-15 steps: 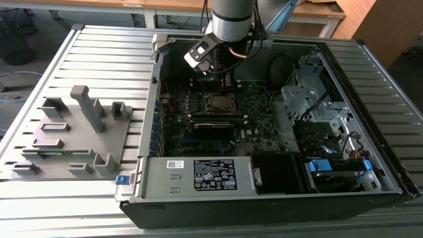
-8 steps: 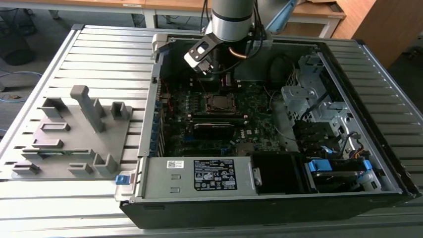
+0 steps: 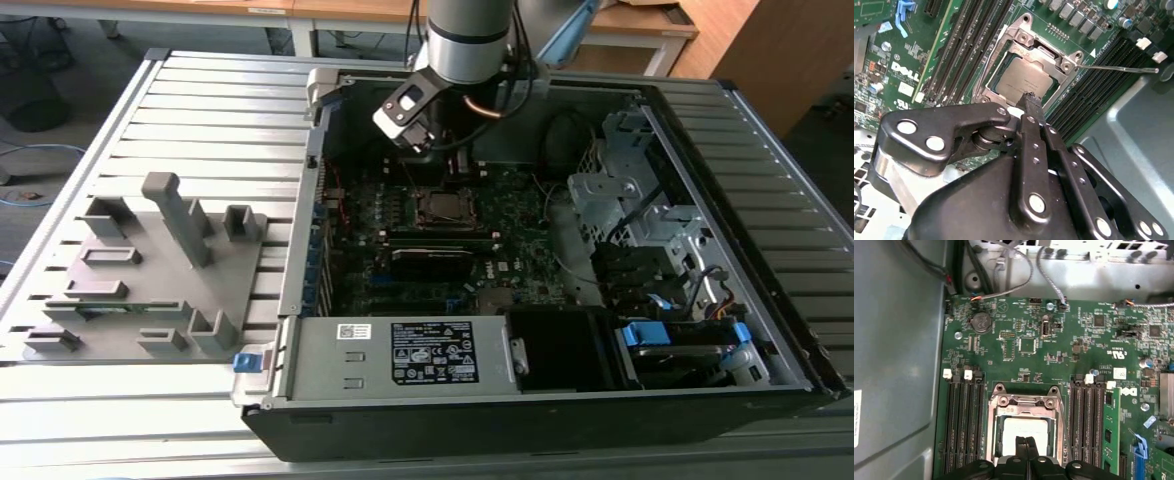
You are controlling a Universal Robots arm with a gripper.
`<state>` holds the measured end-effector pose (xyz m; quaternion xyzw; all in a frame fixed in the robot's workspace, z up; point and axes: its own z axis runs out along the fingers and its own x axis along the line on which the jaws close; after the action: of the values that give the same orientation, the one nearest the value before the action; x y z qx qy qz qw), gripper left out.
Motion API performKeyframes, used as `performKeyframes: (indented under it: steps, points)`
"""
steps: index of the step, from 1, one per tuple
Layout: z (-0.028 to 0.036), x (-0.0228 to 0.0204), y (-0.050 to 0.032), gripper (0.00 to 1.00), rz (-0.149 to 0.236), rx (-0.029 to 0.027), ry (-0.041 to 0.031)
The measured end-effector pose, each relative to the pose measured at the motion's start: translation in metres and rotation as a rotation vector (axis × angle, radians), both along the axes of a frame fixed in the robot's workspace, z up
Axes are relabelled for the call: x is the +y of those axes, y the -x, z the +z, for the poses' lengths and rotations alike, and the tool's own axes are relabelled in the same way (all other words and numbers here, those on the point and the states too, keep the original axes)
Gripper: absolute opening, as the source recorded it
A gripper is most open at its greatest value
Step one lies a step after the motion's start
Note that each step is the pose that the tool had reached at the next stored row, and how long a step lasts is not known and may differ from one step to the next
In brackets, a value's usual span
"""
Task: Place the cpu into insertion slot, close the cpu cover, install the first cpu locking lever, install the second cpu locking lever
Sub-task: 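Close the cpu cover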
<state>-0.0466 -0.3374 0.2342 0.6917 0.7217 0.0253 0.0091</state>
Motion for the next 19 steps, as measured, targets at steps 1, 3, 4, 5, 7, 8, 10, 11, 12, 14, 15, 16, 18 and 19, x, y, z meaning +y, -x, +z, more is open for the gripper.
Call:
performKeyframes:
  steps: [1, 3, 4, 5, 7, 8, 10, 11, 12, 14, 15, 16, 18, 19]
  points:
    - [0.0000, 0.0000, 0.0000, 0.11, 0.013, 0.0000, 0.0000]
    - [-0.0001, 0.0000, 0.0000, 0.11, 0.041, 0.0000, 0.0000]
    - [-0.0001, 0.0000, 0.0000, 0.11, 0.056, 0.0000, 0.0000]
    - [-0.0001, 0.0000, 0.0000, 0.11, 0.070, 0.0000, 0.0000]
    - [-0.0001, 0.0000, 0.0000, 0.11, 0.085, -0.0001, 0.0001]
    - [-0.0001, 0.0000, 0.0000, 0.11, 0.086, 0.0000, 0.0000]
    - [-0.0001, 0.0000, 0.0000, 0.11, 0.086, 0.0000, 0.0000]
    - [-0.0001, 0.0000, 0.0000, 0.11, 0.086, 0.0000, 0.0000]
    - [-0.0001, 0.0000, 0.0000, 0.11, 0.086, 0.0000, 0.0000]
    - [-0.0001, 0.0000, 0.0000, 0.11, 0.088, 0.0000, 0.0000]
    - [-0.0001, 0.0000, 0.0000, 0.11, 0.093, 0.0000, -0.0001]
    - [-0.0001, 0.0000, 0.0000, 0.11, 0.101, 0.0000, 0.0000]
    - [-0.0002, 0.0000, 0.0000, 0.11, 0.129, 0.0000, 0.0000]
    - [-0.0002, 0.0000, 0.0000, 0.11, 0.145, 0.0000, 0.0000]
